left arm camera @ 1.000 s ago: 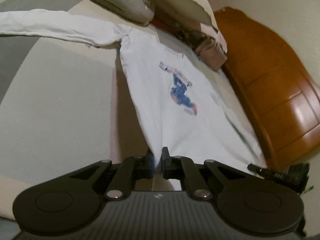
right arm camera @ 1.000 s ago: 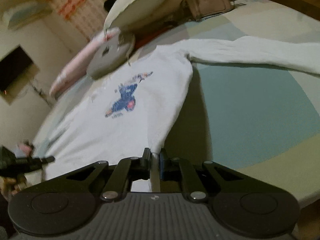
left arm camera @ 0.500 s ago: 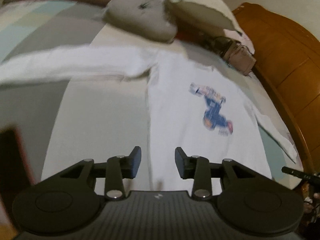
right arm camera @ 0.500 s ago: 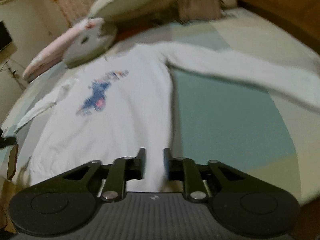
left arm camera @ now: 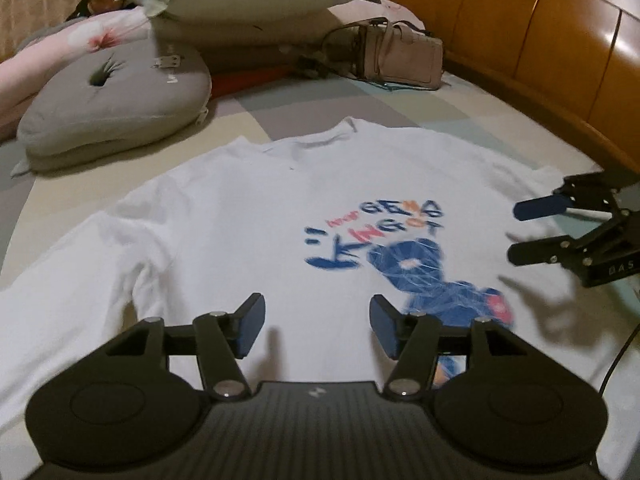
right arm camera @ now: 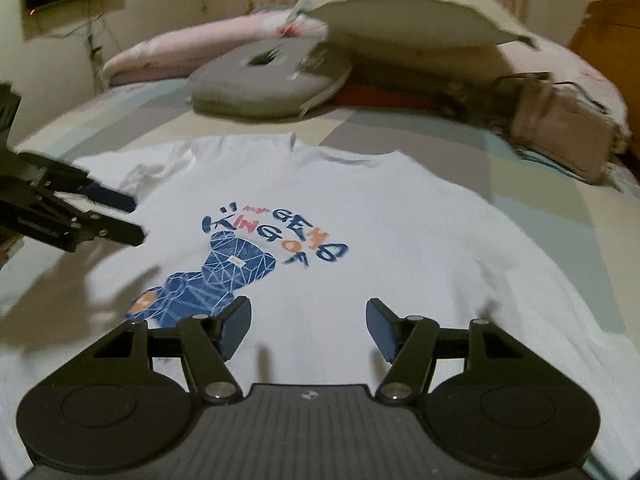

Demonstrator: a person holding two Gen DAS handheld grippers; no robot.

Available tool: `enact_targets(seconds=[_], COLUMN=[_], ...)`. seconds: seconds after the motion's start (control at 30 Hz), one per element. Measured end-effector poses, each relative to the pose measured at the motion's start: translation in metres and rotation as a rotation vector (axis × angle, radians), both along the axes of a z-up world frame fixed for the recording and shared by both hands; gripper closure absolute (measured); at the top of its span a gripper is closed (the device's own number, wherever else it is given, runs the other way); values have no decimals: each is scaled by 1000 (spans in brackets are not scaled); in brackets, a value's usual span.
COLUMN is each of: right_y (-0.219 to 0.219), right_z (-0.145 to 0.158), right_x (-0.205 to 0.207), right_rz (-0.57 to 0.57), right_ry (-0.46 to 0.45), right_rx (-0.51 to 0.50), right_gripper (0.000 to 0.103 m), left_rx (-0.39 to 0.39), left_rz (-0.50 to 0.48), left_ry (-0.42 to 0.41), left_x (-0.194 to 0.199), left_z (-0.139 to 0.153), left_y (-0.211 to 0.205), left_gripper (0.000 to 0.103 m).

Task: Fold clothes
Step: 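Open both grippers and lift them away from the sweatshirt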

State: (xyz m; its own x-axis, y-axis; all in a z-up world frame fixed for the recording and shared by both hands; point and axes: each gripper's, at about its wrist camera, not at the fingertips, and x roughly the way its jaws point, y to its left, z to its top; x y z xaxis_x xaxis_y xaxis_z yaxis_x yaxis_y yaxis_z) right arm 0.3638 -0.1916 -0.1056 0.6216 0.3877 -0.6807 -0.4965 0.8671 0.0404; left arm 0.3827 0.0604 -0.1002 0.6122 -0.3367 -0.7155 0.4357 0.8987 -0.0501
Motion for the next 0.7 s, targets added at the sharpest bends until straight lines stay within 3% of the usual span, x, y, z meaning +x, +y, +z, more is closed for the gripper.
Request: enact_targets(seconds=[0.13,0.2,0.27,0.47,0.7], right_y=[4,-4,-17,-62,-56], right_z=[-23,-31,-35,-35,-15], right_x=[15,10,5,-18,-42], right_rz=[29,45,20,-31,-74], right_ry=[-5,-35,-42,-9,3], right_rx=[-45,-57,-65,-37,-103], right_gripper=[32,22,11,10,10], left_rx=[37,40,37,68,162], left_rz=[-4,-26,-40,-21,35], left_ry=[27,2,-17,-17,-27], left_x=[11,6,0,-17,-38], left_z=[-22,-25,-26,-21,-1], left_y=[14,26,37,52,38], left_gripper=[38,29,28,28,29])
